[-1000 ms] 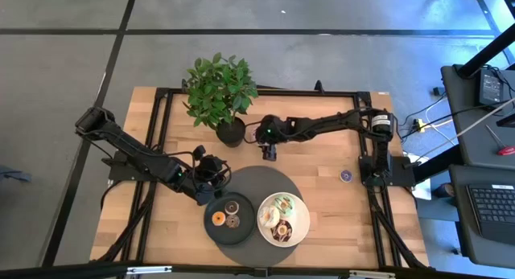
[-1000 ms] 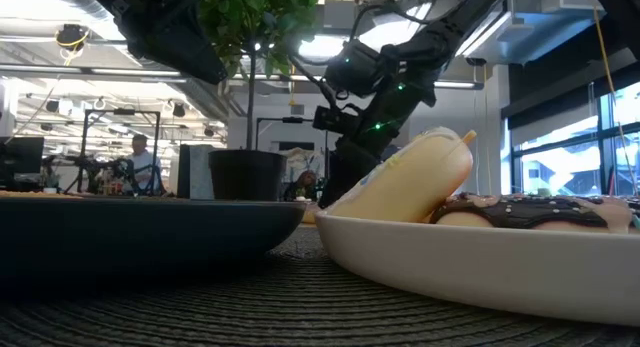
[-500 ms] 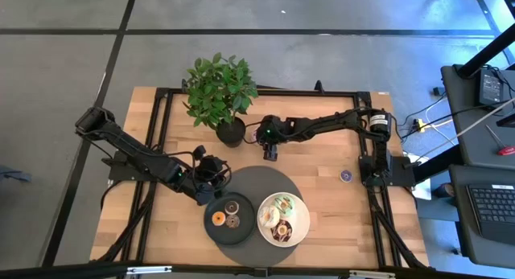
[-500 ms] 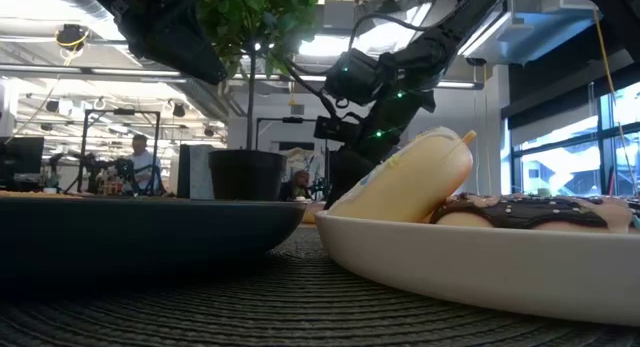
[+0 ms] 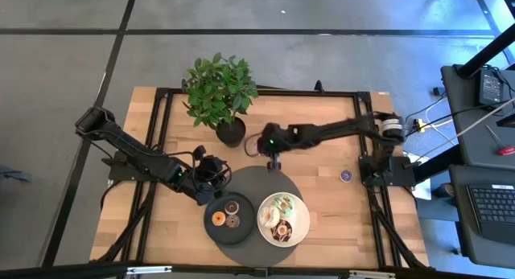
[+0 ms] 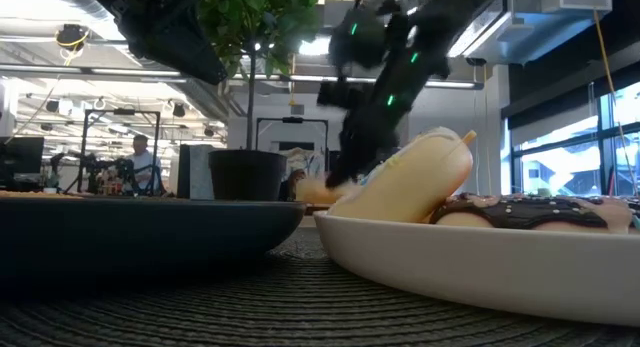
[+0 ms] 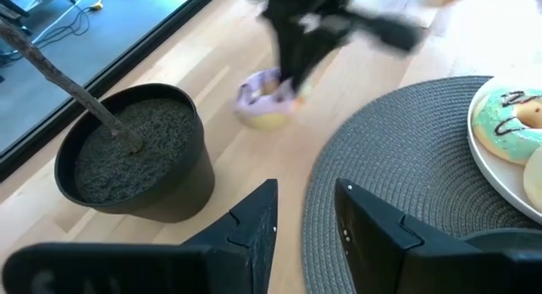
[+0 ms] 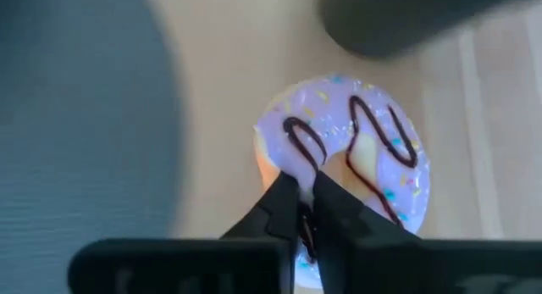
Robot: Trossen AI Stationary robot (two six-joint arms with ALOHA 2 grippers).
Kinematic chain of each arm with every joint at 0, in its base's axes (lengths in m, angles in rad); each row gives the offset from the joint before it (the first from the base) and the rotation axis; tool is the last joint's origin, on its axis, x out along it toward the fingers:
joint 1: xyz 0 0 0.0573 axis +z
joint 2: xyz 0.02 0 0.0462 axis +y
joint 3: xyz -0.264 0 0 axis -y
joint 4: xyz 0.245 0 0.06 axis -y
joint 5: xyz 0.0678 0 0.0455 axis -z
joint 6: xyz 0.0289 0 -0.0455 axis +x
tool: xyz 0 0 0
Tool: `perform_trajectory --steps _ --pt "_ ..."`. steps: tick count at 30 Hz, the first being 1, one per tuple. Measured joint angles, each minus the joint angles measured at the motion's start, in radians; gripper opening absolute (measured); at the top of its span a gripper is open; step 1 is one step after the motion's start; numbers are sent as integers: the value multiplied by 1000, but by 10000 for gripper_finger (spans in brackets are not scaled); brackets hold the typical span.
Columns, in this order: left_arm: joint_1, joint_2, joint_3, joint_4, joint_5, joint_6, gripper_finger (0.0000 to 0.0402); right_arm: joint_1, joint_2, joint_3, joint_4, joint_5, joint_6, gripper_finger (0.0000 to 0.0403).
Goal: Pick & Place donuts
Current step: Put the big pink donut into the white plate
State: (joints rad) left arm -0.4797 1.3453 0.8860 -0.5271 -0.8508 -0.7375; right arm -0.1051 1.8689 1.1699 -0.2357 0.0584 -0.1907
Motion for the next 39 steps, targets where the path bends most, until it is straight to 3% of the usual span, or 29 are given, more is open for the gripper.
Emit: perform_trajectory --steps 3,6,13,19,22,25,39 --pt "-2 0 0 0 7 0 116 76 -100 -55 -4 6 65 20" --pt "-2 0 0 3 8 0 118 176 -229 -133 -1 86 218 23" --pt "-2 0 0 3 8 0 114 539 -440 -333 103 441 617 22" --pt "-2 0 0 8 8 -8 118 791 -415 -428 317 585 800 25" --pt "-2 0 0 17 7 -8 118 874 -378 -432 327 685 842 20" --pt "-2 0 0 34 7 -8 115 929 -355 -432 335 760 841 19" --pt "-2 0 0 38 4 42 115 1053 -183 -398 343 849 985 20"
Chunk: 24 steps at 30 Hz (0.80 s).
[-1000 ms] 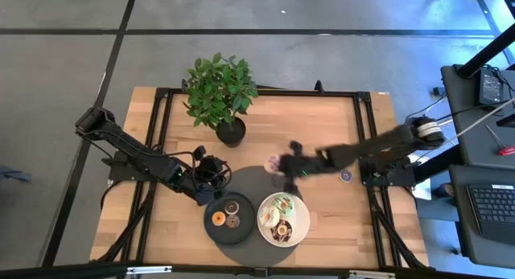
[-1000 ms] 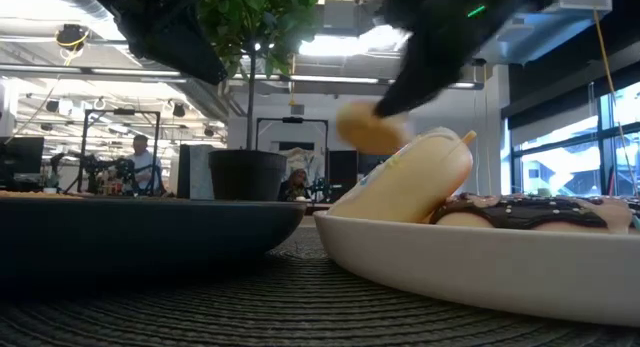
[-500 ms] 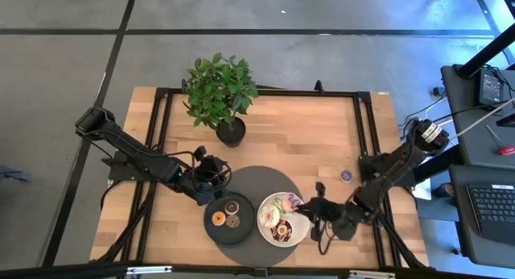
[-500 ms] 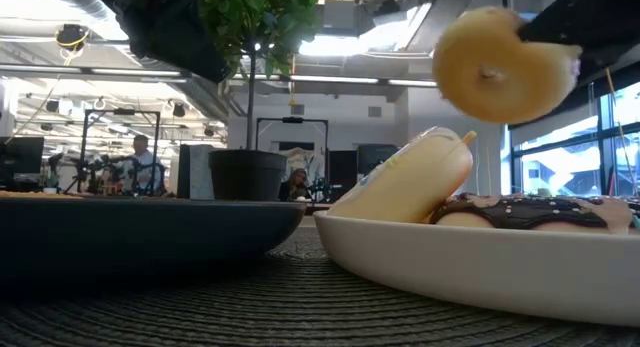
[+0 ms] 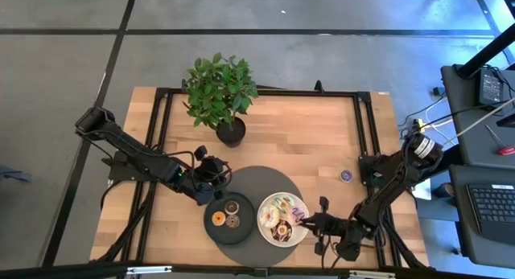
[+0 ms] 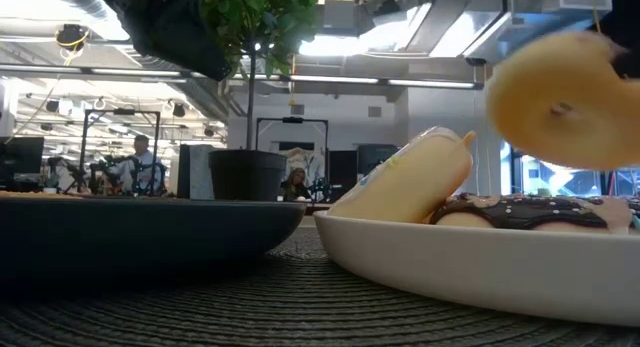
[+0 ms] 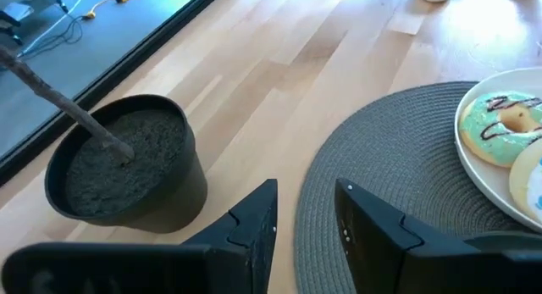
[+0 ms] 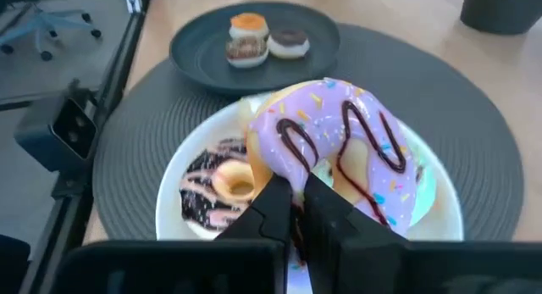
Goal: Pick & Place donuts
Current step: Put the big pink donut into the white plate
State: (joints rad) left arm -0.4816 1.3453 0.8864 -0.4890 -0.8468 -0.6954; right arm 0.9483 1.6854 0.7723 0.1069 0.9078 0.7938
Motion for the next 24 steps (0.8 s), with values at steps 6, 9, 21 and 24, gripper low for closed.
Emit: perform_trajectory --steps 6,9,21,24 --pt "5 0 0 17 -54 78 116 14 65 19 -39 0 84 20" --pt "18 0 0 51 -68 107 118 18 81 19 -68 3 145 20" --pt "41 0 0 82 -34 116 116 19 87 19 -83 -65 174 40" --pt "41 0 0 82 -34 116 115 18 87 19 -83 -64 170 67"
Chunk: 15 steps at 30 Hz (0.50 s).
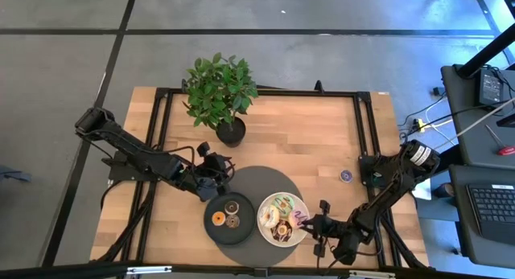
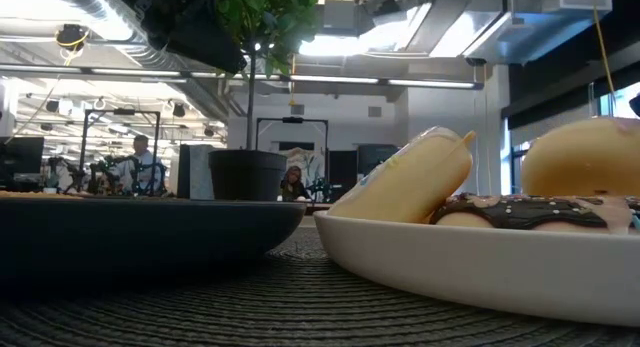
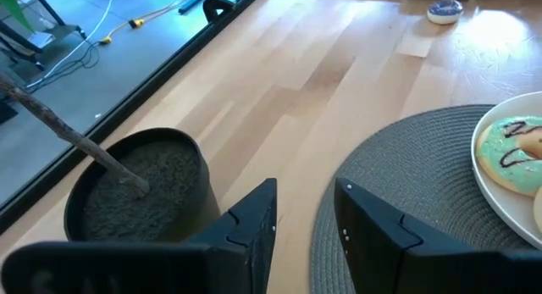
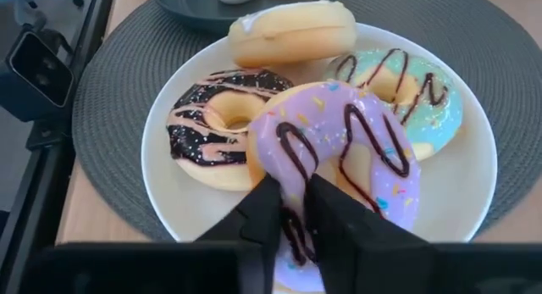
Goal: Pick & Place donuts
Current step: Put the big pink donut into the white plate, then put the small blue sprinkled donut into the black plate
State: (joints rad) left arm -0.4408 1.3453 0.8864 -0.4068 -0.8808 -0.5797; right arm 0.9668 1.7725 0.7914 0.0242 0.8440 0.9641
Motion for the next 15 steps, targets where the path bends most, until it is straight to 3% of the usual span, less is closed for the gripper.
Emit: perform_trajectory --steps 8,15 --pt "0 0 0 0 2 0 113 0 -12 0 -1 28 -18 157" --pt "0 0 0 0 12 -1 114 0 -107 0 -27 38 -104 197"
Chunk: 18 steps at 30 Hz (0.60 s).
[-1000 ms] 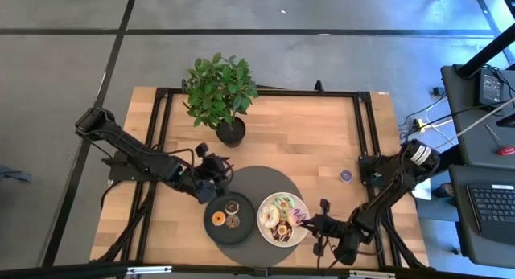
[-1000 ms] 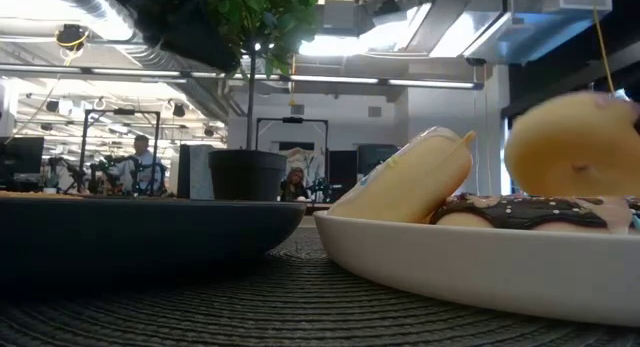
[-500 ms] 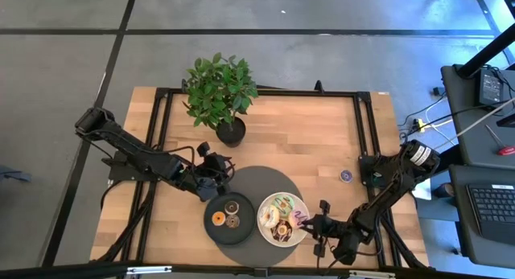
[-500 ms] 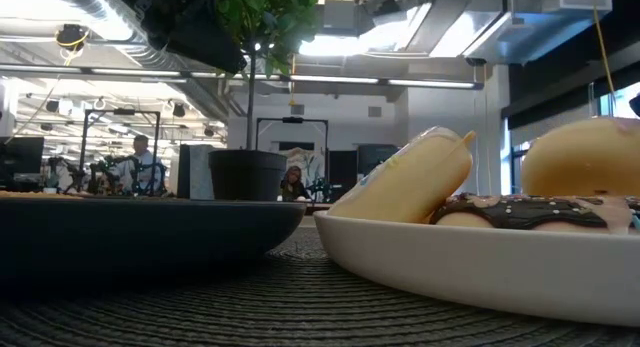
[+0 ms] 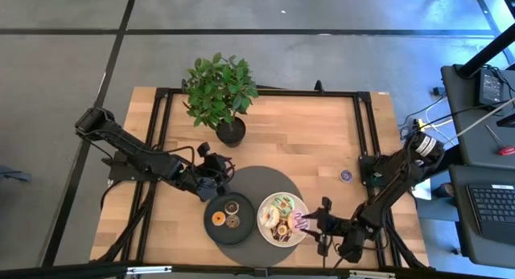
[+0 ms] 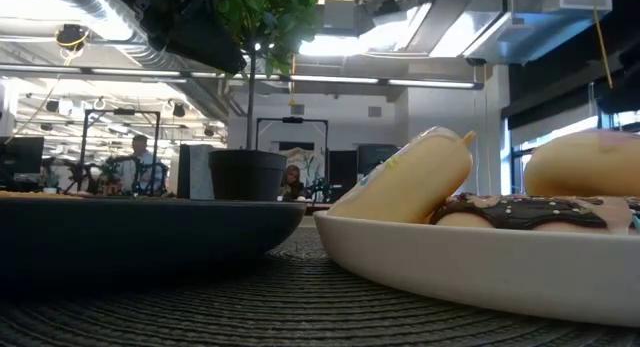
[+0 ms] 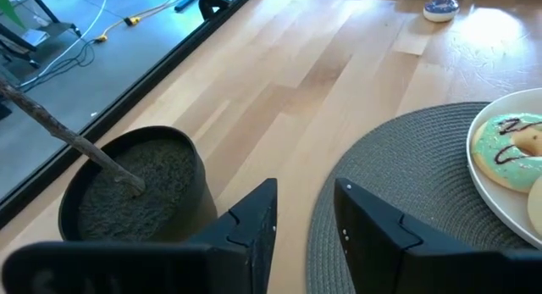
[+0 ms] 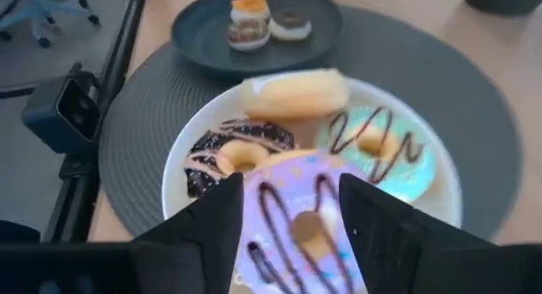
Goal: Pick & Place donuts
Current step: Put the small blue sprinkled donut into the black plate
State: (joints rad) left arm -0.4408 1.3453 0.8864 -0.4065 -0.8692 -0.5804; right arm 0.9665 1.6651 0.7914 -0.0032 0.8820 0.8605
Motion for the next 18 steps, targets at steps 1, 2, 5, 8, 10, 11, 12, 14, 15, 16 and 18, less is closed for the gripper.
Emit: perform_trajectory --steps 1,2,5,8,10,11,12,14,15,16,18 --pt "0 0 0 0 0 0 113 0 -20 0 -26 3 -1 199" --pt "0 0 0 0 0 0 112 0 -43 0 -68 8 13 201" --pt "0 0 0 4 0 0 112 -16 -143 0 -336 -53 222 201" --pt "0 0 0 21 0 0 114 -39 -229 0 -672 -184 526 198" --pt "0 0 0 25 0 0 116 -49 -275 0 -853 -260 688 198" --pt "0 0 0 31 0 0 116 -53 -293 0 -936 -293 741 197" --pt "0 0 0 36 0 0 115 -58 -308 0 -1004 -321 776 198" --pt "0 0 0 41 0 0 114 -72 -328 0 -1096 -373 811 199" --pt "0 0 0 42 0 0 113 -83 -333 0 -1135 -406 822 199" --pt "0 0 0 44 0 0 112 -98 -334 0 -1169 -445 833 200" --pt "0 0 0 44 0 0 112 -135 -334 -5 -1218 -519 837 199"
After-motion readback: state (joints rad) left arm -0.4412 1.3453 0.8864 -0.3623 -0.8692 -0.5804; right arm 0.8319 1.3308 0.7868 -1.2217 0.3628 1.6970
